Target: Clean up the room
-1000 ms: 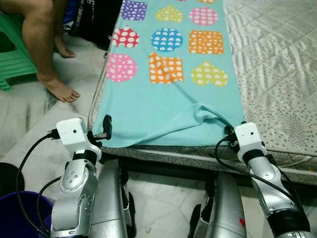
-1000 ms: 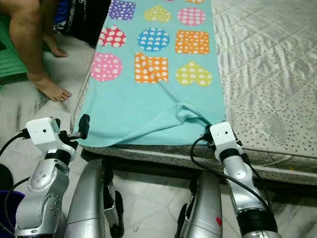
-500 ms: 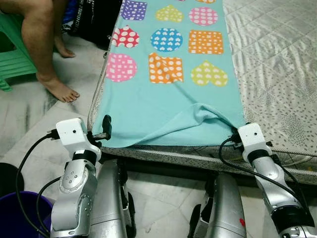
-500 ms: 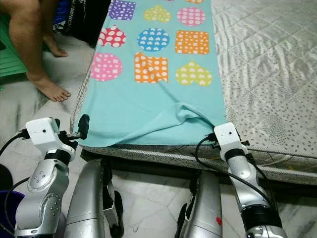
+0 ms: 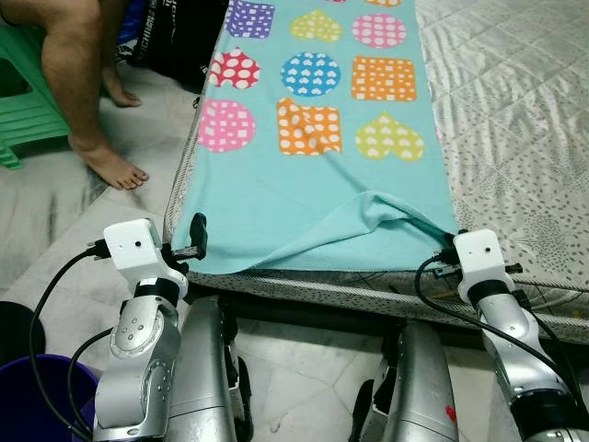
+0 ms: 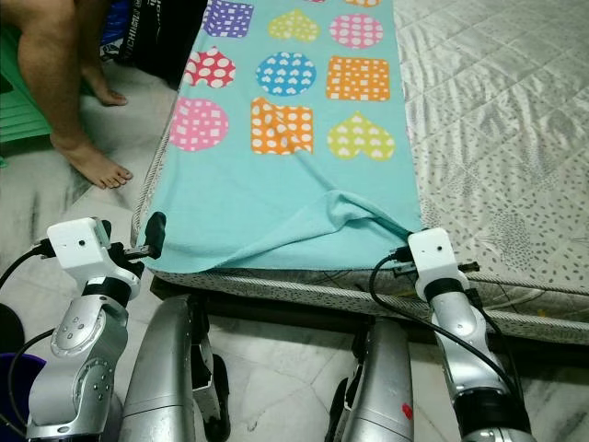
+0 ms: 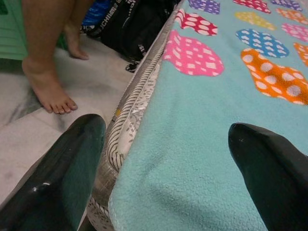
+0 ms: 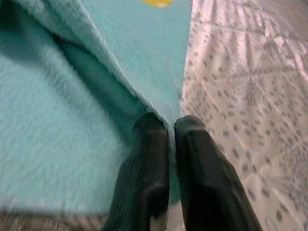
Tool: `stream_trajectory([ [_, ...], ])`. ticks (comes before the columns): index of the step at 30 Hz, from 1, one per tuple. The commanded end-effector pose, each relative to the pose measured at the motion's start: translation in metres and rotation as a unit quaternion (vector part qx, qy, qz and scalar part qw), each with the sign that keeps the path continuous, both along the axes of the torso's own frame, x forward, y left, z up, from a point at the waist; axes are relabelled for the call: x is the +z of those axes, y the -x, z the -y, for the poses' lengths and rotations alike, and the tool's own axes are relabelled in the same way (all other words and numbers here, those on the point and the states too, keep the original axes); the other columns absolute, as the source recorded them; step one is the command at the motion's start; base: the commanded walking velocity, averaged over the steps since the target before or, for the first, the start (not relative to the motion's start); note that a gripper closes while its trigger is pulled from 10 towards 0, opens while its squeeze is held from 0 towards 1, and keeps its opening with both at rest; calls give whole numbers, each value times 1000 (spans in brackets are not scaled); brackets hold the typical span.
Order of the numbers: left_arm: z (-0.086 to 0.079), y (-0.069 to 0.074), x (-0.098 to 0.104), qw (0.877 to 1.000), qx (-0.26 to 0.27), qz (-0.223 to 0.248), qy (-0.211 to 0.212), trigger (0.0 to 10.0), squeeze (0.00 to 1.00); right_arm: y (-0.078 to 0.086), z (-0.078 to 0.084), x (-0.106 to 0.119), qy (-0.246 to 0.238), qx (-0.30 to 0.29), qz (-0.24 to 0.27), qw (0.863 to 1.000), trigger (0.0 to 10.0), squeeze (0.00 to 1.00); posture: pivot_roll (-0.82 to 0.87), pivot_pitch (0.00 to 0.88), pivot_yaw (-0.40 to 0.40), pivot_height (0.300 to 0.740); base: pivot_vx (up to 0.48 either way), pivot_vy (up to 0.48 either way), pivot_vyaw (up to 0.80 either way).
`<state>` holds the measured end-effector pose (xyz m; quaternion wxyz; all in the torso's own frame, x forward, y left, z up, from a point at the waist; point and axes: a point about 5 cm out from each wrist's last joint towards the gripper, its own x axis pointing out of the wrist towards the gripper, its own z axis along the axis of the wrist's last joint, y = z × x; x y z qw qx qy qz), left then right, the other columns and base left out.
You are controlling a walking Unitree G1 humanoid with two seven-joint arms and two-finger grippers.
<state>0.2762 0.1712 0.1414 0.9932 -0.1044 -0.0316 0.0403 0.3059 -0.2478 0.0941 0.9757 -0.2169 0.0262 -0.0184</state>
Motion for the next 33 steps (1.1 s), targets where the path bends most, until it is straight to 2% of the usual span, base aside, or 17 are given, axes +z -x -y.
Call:
stream_trajectory([
  [1,-3,2,-5,1000,6,-9,0,10000,0,6,7,-2,-3,-6,-5,1000,0,0,98,276,6,518,0,0,0],
  [12,-2,2,-6,1000,5,-9,2,10000,0,19,7,-5,-49,-10,-9,999,0,0,83,273,6,518,0,0,0],
  [18,-2,1,-6,1000,2,-9,1,10000,0,34,22,-13,-89,-31,-30,995,0,0,73,271,8,518,0,0,0],
  [23,-2,1,-6,1000,0,-9,1,10000,0,43,30,-16,-97,-27,-46,994,0,0,72,270,6,518,0,0,0],
  [30,-1,1,-8,1000,-6,-13,2,10000,0,67,41,-22,-89,-17,-78,993,0,0,58,267,6,518,0,0,0],
  [33,-1,1,-8,1000,-7,-13,2,10000,0,69,43,-22,-85,-17,-82,993,0,0,58,267,6,518,0,0,0],
])
